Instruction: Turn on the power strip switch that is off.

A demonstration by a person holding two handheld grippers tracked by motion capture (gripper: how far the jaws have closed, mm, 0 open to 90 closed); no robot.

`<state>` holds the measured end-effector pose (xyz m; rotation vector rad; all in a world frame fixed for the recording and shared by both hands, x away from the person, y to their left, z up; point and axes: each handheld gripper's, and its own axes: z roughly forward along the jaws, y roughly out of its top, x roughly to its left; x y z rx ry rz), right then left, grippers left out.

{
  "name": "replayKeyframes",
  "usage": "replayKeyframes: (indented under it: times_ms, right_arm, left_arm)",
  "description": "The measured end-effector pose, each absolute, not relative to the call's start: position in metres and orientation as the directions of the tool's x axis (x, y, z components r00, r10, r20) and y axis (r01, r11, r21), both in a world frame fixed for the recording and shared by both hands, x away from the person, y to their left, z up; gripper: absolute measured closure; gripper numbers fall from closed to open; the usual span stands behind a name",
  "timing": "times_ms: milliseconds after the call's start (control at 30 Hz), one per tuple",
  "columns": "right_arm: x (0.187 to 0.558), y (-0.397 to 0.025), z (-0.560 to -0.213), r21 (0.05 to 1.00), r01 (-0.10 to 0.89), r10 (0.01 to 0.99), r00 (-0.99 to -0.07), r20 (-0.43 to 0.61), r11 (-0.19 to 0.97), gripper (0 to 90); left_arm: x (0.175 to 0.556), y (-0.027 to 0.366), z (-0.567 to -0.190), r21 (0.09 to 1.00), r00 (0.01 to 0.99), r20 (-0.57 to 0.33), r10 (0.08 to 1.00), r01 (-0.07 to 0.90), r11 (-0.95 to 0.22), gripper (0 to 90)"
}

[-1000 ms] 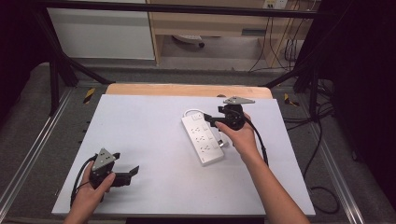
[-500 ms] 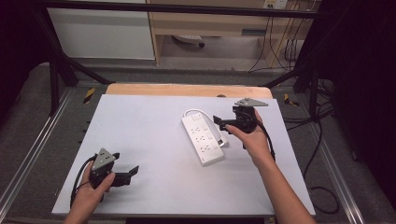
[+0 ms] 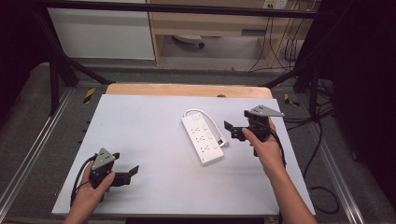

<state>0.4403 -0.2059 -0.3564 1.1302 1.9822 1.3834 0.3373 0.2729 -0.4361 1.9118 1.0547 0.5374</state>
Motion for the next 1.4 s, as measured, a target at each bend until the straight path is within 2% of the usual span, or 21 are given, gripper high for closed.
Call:
replayKeyframes:
  times_ms: [700, 1200, 1400]
  right_arm:
    - [0.391, -0.264, -0.368, 0.947, 0.313, 0.854, -0.511, 0.101, 0.075, 4.4]
    - [0.364, -0.292, -0.397, 0.952, 0.297, 0.872, -0.483, 0.077, 0.080, 4.8]
    - [0.357, -0.294, -0.413, 0.942, 0.324, 0.872, -0.482, 0.089, 0.083, 4.8]
  left_arm:
    - [0.338, 0.281, -0.434, 0.855, 0.515, -0.046, 0.856, 0.463, -0.232, 7.3]
    - [0.338, 0.282, -0.433, 0.859, 0.512, -0.061, 0.857, 0.464, -0.216, 7.3]
    - [0.337, 0.283, -0.432, 0.861, 0.509, -0.066, 0.858, 0.463, -0.209, 7.3]
